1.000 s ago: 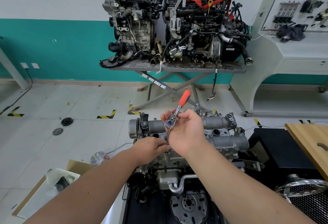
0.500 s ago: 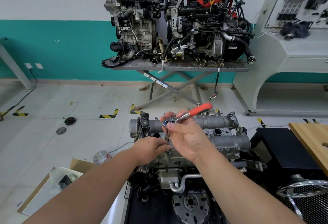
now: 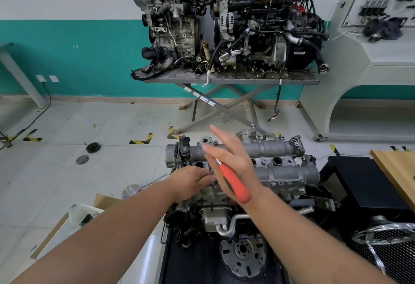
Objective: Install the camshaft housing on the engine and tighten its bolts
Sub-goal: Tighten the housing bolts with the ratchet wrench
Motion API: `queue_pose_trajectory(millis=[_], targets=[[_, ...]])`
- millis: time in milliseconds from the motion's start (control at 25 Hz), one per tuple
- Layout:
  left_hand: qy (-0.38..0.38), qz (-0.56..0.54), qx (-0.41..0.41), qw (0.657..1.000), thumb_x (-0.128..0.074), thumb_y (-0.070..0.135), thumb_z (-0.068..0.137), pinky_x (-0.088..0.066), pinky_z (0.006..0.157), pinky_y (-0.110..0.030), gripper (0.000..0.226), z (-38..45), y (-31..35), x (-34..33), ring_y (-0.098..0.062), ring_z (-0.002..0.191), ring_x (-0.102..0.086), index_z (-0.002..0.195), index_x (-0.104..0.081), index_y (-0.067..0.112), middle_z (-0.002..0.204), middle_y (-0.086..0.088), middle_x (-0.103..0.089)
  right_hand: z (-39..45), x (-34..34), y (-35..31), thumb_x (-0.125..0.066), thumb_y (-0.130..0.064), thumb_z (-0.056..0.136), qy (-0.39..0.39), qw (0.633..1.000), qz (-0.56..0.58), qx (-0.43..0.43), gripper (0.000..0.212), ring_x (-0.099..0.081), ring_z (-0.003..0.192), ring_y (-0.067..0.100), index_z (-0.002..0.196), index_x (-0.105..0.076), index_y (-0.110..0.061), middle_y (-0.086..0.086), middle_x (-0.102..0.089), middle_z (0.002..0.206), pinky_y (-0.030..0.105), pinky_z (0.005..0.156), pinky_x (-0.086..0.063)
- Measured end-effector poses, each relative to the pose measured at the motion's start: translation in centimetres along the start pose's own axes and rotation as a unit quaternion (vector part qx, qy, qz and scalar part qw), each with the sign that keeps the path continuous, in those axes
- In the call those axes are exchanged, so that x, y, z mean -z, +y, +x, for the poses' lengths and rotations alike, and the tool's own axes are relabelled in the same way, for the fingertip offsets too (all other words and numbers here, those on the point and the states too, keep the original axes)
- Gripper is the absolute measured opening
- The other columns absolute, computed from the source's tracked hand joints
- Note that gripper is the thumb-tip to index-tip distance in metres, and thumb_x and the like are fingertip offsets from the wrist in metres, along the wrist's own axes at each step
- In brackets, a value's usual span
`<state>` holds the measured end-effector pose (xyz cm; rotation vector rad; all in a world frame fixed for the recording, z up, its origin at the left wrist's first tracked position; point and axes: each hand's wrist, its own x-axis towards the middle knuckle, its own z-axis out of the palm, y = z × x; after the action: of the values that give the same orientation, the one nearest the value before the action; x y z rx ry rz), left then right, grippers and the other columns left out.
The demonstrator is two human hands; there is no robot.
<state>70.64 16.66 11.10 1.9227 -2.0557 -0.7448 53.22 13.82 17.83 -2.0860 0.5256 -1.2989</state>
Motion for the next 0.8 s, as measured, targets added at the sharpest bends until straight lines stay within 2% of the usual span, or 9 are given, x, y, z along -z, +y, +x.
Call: queue_pose_trajectory(millis=[40, 120, 160, 280, 400, 480, 560, 680, 800], targets=[[0.002, -0.003, 0.000, 1.000, -0.046, 0.041, 0.103, -0.038, 0.059, -0.032, 0.042, 0.0, 0.0, 0.0, -0.007, 0.058, -0.046, 0.063, -0.045, 0.030, 0.061, 0.009, -0.049, 0.8, 0.6, 0.2, -0.077, -0.007, 0.084, -0.037, 0.990, -0.107, 0.090, 0.029, -0.057, 0.128, 0.022, 0.112, -0.076, -0.017, -0.001, -0.060, 0.140, 0.047, 0.102, -0.048], [0.008, 0.010, -0.003, 1.000, -0.048, 0.029, 0.102, -0.032, 0.059, -0.031, 0.044, -0.1, 0.3, 0.2, -0.016, 0.065, -0.045, 0.060, -0.038, 0.034, 0.063, 0.012, -0.045, 2.2, 1.6, 0.4, -0.075, 0.002, 0.079, -0.122, 0.910, -0.288, 0.274, 0.029, -0.060, 0.121, 0.030, 0.105, -0.076, -0.011, 0.009, -0.065, 0.131, 0.047, 0.101, -0.048], [0.006, 0.020, -0.003, 1.000, -0.048, 0.023, 0.101, -0.031, 0.061, -0.032, 0.044, -0.1, 0.4, 0.3, -0.018, 0.070, -0.046, 0.061, -0.036, 0.035, 0.066, 0.010, -0.046, 3.2, 2.1, 0.0, -0.071, 0.001, 0.081, -0.169, 0.872, -0.340, 0.308, 0.027, -0.062, 0.116, 0.030, 0.104, -0.074, -0.012, 0.009, -0.068, 0.125, 0.048, 0.102, -0.046], [-0.020, 0.019, 0.001, 1.000, -0.047, 0.018, 0.100, -0.038, 0.070, -0.036, 0.036, 0.0, 0.6, 0.4, -0.022, 0.080, -0.049, 0.067, -0.043, 0.031, 0.082, -0.006, -0.057, 6.0, 2.9, -2.8, -0.052, -0.011, 0.087, -0.324, 0.750, -0.474, 0.329, 0.023, -0.057, 0.106, 0.028, 0.102, -0.067, -0.019, 0.003, -0.062, 0.112, 0.050, 0.110, -0.036], [-0.043, -0.027, 0.002, 0.999, -0.048, 0.033, 0.103, -0.050, 0.080, -0.038, 0.022, 0.1, 0.4, 0.2, -0.026, 0.088, -0.061, 0.091, -0.059, 0.019, 0.095, -0.009, -0.065, 7.8, 1.2, -6.1, -0.049, -0.022, 0.095, -0.453, 0.620, -0.590, 0.249, 0.011, -0.053, 0.100, 0.024, 0.089, -0.058, -0.024, -0.002, -0.060, 0.105, 0.048, 0.103, -0.036], [-0.010, 0.009, -0.036, 0.999, -0.043, 0.047, 0.101, -0.050, 0.085, -0.037, 0.020, 0.2, 0.1, -0.1, -0.023, 0.095, -0.062, 0.096, -0.053, 0.031, 0.098, -0.001, -0.064, 8.6, -1.1, -7.5, -0.048, -0.022, 0.096, -0.498, 0.609, -0.607, 0.115, 0.027, -0.052, 0.077, 0.020, 0.070, -0.040, -0.023, -0.001, -0.060, 0.091, 0.039, 0.078, -0.044], [-0.001, 0.075, -0.042, 0.996, -0.037, 0.056, 0.100, -0.046, 0.089, -0.040, 0.022, 0.2, 0.0, 0.1, -0.026, 0.106, -0.060, 0.107, -0.048, 0.038, 0.105, 0.000, -0.064, 9.5, -2.6, -7.6, -0.048, -0.021, 0.096, -0.506, 0.651, -0.565, -0.018, 0.025, -0.051, 0.062, 0.017, 0.071, -0.042, -0.022, 0.000, -0.057, 0.077, 0.032, 0.057, -0.040], [-0.030, 0.114, -0.030, 0.993, -0.028, 0.060, 0.101, -0.037, 0.107, -0.041, 0.044, 0.5, -0.5, 0.1, -0.021, 0.125, -0.053, 0.134, -0.051, 0.041, 0.132, 0.008, -0.062, 11.1, -2.3, -5.2, -0.039, -0.032, 0.101, -0.489, 0.742, -0.314, -0.335, 0.031, -0.066, 0.053, 0.022, 0.097, -0.049, -0.003, 0.008, -0.066, 0.066, 0.031, 0.058, -0.053], [-0.025, 0.116, -0.030, 0.992, -0.028, 0.060, 0.102, -0.044, 0.095, -0.038, 0.049, 0.7, -0.5, -0.2, -0.020, 0.111, -0.061, 0.129, -0.059, 0.034, 0.124, 0.006, -0.065, 9.6, -0.1, -2.5, -0.044, -0.043, 0.096, -0.322, 0.773, -0.023, -0.547, 0.042, -0.059, 0.044, 0.019, 0.100, -0.064, -0.007, 0.000, -0.047, 0.045, 0.030, 0.063, -0.051]])
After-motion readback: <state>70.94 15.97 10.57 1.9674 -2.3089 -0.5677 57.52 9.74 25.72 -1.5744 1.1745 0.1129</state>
